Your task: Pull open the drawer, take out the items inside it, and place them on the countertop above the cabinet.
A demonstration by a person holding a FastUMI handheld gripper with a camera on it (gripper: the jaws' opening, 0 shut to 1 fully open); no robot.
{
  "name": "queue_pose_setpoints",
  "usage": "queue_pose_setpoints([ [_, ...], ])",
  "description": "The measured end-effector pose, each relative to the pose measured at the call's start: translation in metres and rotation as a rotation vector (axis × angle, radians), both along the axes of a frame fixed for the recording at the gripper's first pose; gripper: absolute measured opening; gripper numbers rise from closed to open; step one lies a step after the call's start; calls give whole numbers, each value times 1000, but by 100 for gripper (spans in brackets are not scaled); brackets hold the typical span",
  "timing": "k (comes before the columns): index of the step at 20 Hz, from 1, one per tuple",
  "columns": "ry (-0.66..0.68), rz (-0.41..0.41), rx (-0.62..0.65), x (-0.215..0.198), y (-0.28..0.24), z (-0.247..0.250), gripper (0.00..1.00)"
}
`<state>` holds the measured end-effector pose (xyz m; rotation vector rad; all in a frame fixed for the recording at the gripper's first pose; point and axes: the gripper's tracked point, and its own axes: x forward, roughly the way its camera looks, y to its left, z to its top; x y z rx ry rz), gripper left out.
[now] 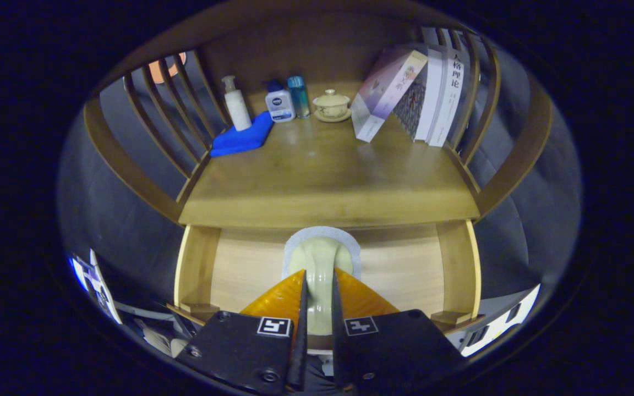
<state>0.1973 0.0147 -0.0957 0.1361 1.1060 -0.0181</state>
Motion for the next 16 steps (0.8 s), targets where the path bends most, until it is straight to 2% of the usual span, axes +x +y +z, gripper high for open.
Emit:
queue_pose_setpoints([
  [8,38,-19,6,74,-2,-4,22],
  [16,17,-5,-19,149,-1,-8,22],
])
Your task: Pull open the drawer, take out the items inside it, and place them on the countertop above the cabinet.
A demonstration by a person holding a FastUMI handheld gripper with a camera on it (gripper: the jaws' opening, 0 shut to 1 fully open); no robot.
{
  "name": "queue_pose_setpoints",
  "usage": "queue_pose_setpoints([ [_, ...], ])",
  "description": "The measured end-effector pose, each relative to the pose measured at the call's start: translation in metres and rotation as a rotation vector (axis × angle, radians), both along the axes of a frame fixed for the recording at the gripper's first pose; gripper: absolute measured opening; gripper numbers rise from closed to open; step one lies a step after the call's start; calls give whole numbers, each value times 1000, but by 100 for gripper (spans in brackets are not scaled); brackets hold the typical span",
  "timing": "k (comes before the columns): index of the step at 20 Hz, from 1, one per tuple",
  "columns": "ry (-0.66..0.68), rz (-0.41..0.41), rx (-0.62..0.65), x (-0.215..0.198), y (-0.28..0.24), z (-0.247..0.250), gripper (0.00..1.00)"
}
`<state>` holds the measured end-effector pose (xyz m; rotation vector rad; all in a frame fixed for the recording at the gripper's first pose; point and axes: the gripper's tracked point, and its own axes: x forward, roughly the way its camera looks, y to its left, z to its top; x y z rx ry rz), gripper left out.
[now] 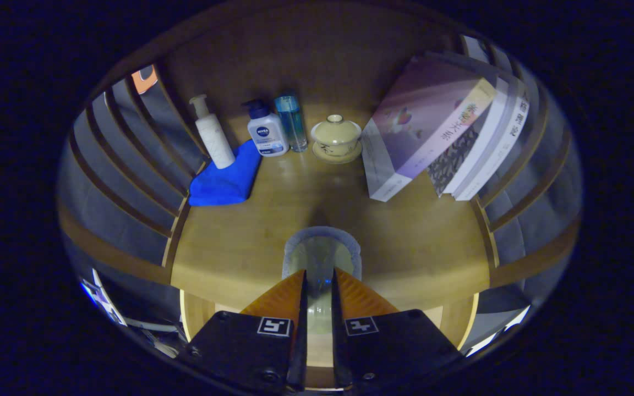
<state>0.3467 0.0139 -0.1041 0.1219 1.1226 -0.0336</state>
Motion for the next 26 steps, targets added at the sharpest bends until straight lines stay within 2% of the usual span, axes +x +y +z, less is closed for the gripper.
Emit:
queue_pose_setpoints([
  [8,-10,-18,78,23,4,-29,22],
  [12,-61,13,81,26,10,-31,24],
  [13,-69,25,90,27,10,-32,26],
  [15,-82,27,155,21,20,-28,40],
  [20,-220,35,158,10,17,-10,75],
  [26,-418,27,168,-10,26,31,75],
])
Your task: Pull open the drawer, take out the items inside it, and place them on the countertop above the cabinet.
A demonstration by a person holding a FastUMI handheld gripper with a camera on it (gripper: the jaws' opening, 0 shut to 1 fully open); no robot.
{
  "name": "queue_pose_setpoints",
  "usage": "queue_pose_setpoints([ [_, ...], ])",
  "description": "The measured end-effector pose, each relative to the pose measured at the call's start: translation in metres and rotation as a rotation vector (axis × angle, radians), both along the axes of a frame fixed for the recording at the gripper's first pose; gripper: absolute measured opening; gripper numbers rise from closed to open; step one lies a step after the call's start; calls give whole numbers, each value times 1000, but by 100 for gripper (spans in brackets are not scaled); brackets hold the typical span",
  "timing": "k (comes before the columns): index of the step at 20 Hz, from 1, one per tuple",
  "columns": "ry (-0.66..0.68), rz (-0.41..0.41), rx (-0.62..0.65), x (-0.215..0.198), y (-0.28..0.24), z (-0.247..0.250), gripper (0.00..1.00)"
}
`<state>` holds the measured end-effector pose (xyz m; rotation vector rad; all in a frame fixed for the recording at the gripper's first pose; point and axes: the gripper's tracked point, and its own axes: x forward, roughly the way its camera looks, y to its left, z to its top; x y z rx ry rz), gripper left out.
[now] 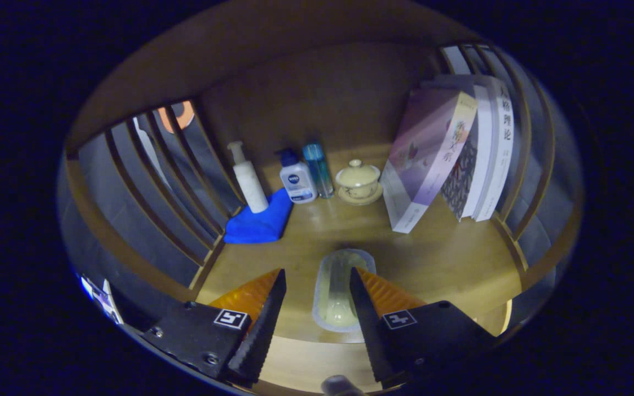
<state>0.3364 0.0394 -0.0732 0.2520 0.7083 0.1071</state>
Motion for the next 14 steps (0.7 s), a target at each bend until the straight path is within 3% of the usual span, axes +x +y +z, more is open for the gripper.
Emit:
queue_pose_setpoints([
  [4,-206,2,-34,-18,11,44,77],
  [7,-344,-9,-30,-43,25,72,99],
  [14,-546,36,-56,-116,52,84,100],
])
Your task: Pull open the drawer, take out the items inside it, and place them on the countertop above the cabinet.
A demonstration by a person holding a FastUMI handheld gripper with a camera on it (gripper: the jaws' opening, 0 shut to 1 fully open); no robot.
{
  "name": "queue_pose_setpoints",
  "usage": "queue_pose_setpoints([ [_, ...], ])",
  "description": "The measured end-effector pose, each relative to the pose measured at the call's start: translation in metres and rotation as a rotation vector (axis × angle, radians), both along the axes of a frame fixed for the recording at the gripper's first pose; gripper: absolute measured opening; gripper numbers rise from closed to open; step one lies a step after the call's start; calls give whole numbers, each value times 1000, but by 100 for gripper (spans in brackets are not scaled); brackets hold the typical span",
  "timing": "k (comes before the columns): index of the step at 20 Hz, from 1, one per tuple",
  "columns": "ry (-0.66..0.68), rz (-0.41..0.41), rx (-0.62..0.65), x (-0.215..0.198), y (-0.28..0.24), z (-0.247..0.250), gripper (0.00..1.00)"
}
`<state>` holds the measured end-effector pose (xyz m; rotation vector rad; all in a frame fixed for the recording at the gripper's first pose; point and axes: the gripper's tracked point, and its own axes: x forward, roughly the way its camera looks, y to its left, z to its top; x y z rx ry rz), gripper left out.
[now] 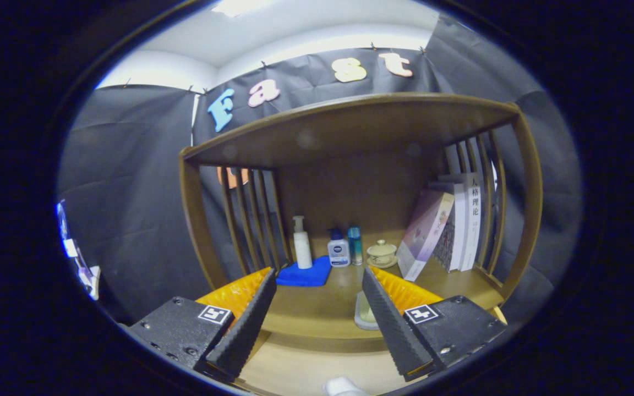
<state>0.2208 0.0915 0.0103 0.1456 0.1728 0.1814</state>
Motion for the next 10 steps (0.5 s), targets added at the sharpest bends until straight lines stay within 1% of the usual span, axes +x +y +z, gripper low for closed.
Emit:
queue_pose_setpoints([
  [5,-98,-33,1,-60,-4,-5,100],
  [10,-153,-105,-70,-116,-20,-37,100],
])
